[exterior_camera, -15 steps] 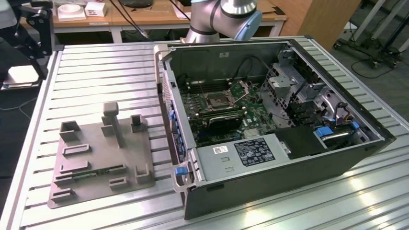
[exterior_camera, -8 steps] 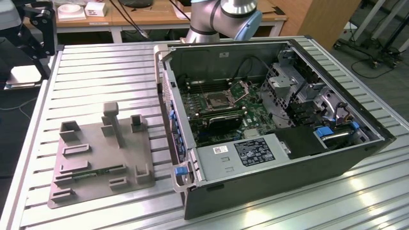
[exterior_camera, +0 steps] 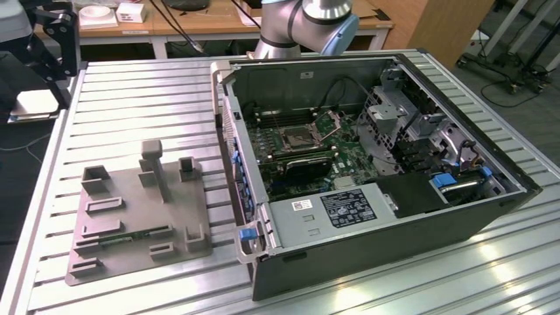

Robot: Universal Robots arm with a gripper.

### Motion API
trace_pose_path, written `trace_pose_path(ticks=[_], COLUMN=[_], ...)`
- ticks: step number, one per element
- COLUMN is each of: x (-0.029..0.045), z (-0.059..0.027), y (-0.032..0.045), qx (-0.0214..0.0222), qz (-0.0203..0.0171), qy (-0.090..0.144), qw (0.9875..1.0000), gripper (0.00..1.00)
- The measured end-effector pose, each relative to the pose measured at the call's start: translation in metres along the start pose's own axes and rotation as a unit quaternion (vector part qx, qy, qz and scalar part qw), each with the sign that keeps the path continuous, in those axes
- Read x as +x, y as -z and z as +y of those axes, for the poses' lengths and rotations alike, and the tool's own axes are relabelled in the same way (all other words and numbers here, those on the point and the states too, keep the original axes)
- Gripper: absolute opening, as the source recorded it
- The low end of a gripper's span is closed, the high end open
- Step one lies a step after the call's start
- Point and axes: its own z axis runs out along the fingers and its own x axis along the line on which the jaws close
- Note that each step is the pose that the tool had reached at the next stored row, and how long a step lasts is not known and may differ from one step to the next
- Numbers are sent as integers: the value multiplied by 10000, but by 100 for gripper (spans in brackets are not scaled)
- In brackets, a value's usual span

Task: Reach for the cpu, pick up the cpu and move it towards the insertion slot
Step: 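Pick up the cpu and move it towards the insertion slot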

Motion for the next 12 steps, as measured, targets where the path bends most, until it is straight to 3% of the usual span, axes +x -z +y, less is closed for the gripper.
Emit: trace_pose_path(ticks=[12], x=[-26], z=[0], y=[-6], qx=[0], qz=[0], qy=[0], qw=[10000], gripper=[54])
